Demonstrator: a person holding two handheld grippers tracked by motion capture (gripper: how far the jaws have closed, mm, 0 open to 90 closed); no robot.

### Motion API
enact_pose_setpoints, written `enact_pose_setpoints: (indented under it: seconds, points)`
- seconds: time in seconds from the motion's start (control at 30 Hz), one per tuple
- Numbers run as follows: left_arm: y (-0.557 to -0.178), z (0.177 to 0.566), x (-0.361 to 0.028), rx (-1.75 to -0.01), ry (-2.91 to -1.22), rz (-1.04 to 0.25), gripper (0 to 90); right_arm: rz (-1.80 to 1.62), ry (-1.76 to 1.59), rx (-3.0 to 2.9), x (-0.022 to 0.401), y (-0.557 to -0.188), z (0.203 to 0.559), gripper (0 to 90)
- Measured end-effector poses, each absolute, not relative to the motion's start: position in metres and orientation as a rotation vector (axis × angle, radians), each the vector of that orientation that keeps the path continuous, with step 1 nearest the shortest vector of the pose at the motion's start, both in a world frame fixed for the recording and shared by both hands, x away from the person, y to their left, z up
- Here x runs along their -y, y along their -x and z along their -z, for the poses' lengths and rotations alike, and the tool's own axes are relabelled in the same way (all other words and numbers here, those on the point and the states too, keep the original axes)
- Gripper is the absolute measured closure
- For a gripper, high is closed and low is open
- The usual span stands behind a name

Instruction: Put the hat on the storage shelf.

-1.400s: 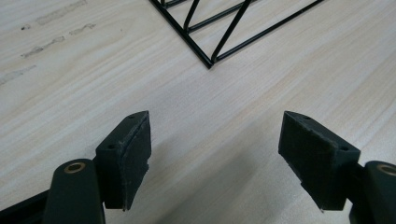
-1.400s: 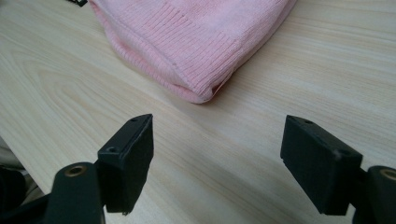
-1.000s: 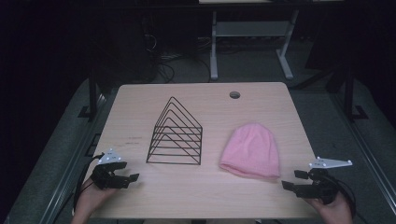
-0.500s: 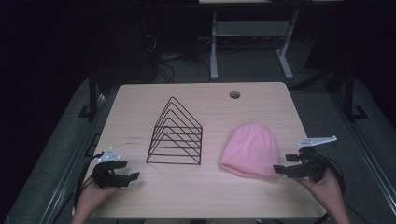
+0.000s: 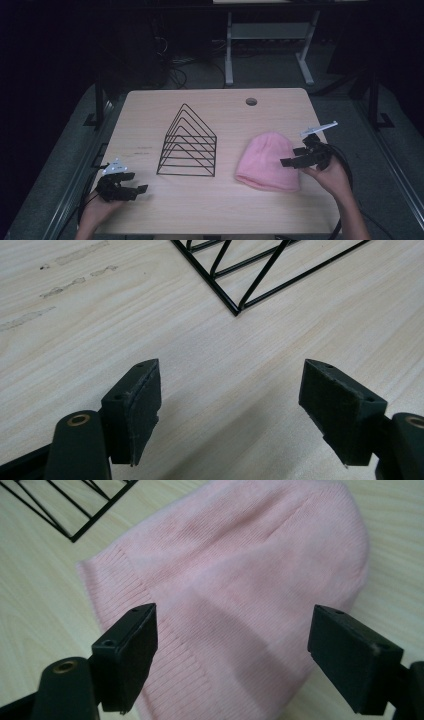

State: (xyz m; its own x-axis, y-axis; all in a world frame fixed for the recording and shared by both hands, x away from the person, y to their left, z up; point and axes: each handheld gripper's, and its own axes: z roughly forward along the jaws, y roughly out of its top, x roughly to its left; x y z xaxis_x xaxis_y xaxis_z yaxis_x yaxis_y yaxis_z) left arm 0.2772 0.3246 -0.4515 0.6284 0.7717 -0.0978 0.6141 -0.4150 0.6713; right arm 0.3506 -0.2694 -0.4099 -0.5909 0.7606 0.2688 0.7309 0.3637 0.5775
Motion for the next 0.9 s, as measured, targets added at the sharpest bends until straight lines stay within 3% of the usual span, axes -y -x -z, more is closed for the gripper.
enact_pose_setpoints:
  seconds: [0.67,0.9]
  points:
    - [-0.276,0.451,-0.326,-1.078,-2.153,-0.295,24.9,-0.971,-1.498,-2.615,0.266,-0.424,0.408,22.7]
    - [-0.277,0.453,-0.323,-1.071,-2.167,-0.276,25.0,-0.928,-1.538,-2.641,0.265,-0.442,0.418,36.0]
